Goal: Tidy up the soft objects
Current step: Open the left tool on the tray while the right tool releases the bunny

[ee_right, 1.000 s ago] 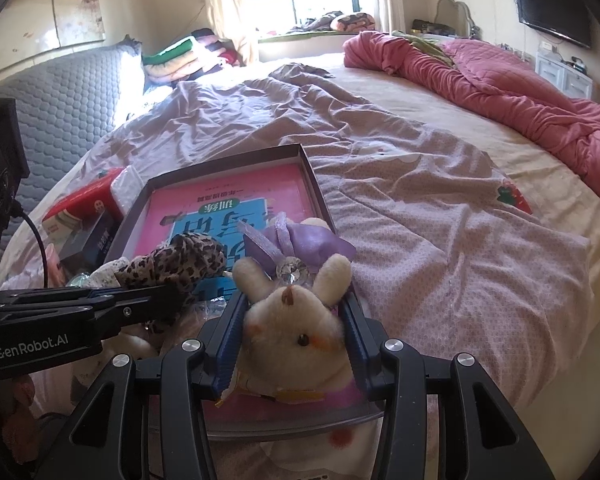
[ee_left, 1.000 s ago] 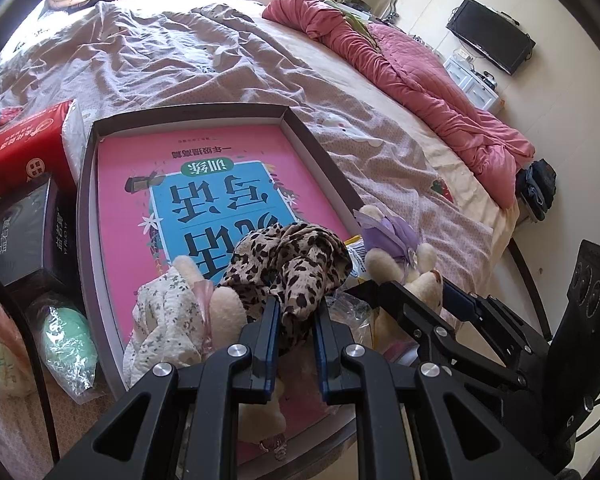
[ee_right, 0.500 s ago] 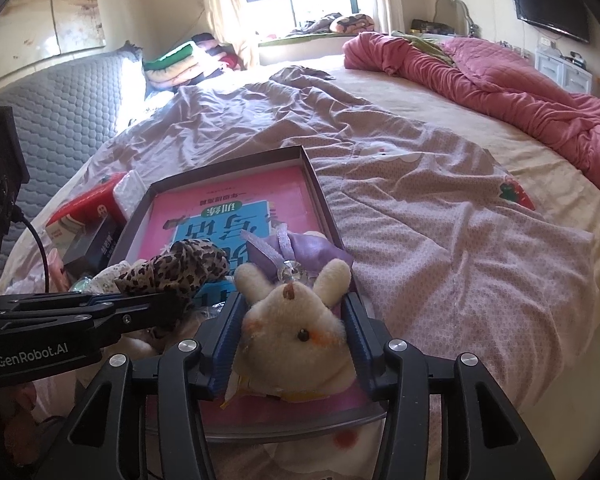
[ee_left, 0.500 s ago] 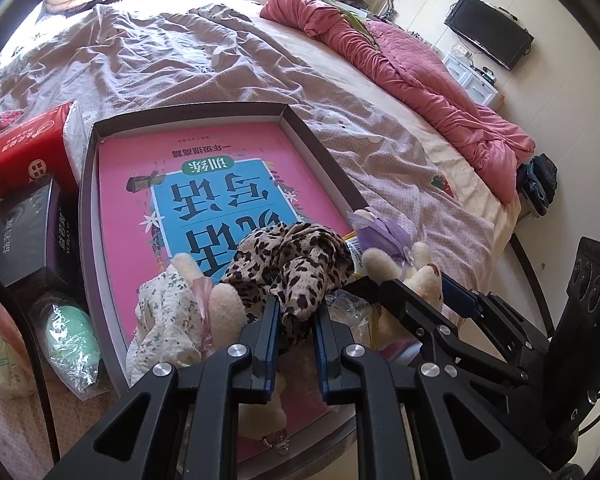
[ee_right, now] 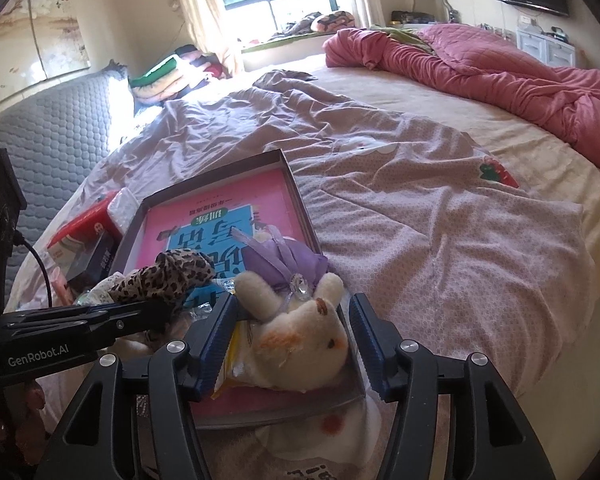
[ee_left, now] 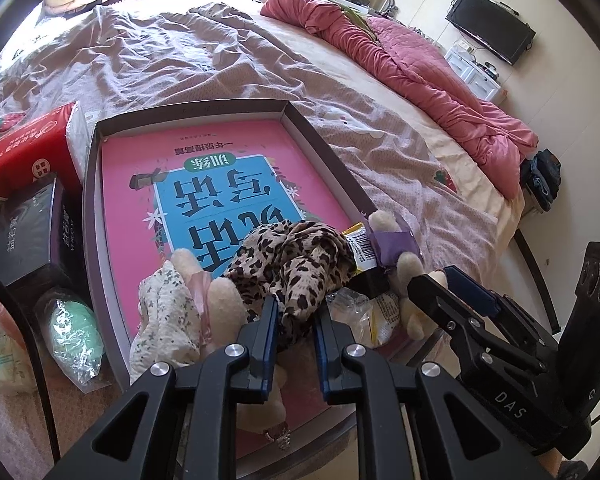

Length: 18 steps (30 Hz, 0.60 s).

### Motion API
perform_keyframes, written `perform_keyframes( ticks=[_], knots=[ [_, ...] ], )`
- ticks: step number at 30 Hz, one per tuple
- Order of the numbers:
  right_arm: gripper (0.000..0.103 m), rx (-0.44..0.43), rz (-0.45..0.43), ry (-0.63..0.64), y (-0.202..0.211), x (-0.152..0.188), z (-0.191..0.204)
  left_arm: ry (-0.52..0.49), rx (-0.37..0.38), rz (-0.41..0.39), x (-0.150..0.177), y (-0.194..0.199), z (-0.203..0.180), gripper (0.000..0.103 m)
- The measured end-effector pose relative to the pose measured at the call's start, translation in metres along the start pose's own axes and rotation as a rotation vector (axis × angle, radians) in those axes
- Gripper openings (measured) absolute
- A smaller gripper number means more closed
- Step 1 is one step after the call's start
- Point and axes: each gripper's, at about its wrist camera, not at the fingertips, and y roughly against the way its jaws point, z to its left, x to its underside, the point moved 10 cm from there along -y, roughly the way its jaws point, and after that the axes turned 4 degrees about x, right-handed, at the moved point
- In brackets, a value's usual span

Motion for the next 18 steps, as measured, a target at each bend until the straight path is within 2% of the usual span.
perform_keyframes(
  ticks=[11, 18],
  knots=[
    [0.065, 0.005, -0.017, -0.026, 0.0088, -0.0046, -0.0051, -0.008, -0.001, 0.016, 0.003, 0.0003, -0.0017, 0.025],
    [0.065, 0.005, -0.023, -0.029, 0.0106, -0.0061, -0.004, -0.029, 0.008, 0.018, 0.0043, 0.0026, -0.0073, 0.04]
  ],
)
